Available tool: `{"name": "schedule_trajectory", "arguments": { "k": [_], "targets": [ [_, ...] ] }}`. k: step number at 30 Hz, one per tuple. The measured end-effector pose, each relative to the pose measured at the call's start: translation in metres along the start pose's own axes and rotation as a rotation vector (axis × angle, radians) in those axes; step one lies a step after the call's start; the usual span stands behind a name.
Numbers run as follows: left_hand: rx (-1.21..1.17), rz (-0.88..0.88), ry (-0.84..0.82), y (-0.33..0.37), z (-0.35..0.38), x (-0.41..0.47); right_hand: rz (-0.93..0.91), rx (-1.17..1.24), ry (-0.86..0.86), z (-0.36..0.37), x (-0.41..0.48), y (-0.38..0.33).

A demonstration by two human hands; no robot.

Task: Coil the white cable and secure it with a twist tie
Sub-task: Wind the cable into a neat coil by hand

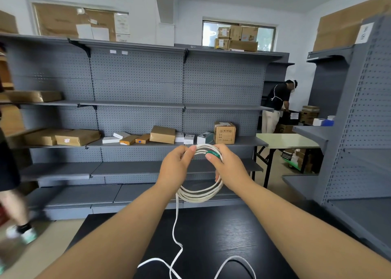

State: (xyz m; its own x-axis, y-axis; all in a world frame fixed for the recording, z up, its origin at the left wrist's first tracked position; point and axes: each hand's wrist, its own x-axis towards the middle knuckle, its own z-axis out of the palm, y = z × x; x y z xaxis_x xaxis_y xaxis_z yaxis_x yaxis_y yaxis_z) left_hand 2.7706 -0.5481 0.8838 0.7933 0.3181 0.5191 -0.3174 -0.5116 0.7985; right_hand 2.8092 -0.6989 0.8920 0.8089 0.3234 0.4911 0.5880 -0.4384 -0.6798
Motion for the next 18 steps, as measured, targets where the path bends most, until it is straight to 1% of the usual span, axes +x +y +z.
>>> {"name": "schedule_trajectory", "arguments": {
  "k": [2,5,9,11,13,15,18],
  "targets": [
    [-0.055,-0.051,-0.008,0.000,0.001,0.000,-0.002,0.024,0.014,0.003,0.001,0.002],
    [-0.230,-0.149,-0.046,-0.001,0.002,-0.005,0.015,0.117,0.052,0.009,0.002,0.003],
    [-0.406,-0.260,-0.127,-0.006,0.001,-0.015,0.129,0.283,0.159,0.014,0.005,0.005],
    [-0.500,-0.290,-0.119,-0.007,0.004,-0.017,0.134,0.257,0.164,0.014,0.006,0.006],
    [-0.500,-0.270,-0.067,-0.008,0.006,-0.017,0.094,0.197,0.145,0.014,0.005,0.006],
    [-0.414,-0.221,-0.024,-0.009,0.005,-0.014,0.048,0.148,0.125,0.013,0.005,0.006],
    [-0.253,-0.141,-0.005,-0.014,0.001,-0.008,0.004,0.071,0.100,0.011,0.006,0.003]
  ]
}}
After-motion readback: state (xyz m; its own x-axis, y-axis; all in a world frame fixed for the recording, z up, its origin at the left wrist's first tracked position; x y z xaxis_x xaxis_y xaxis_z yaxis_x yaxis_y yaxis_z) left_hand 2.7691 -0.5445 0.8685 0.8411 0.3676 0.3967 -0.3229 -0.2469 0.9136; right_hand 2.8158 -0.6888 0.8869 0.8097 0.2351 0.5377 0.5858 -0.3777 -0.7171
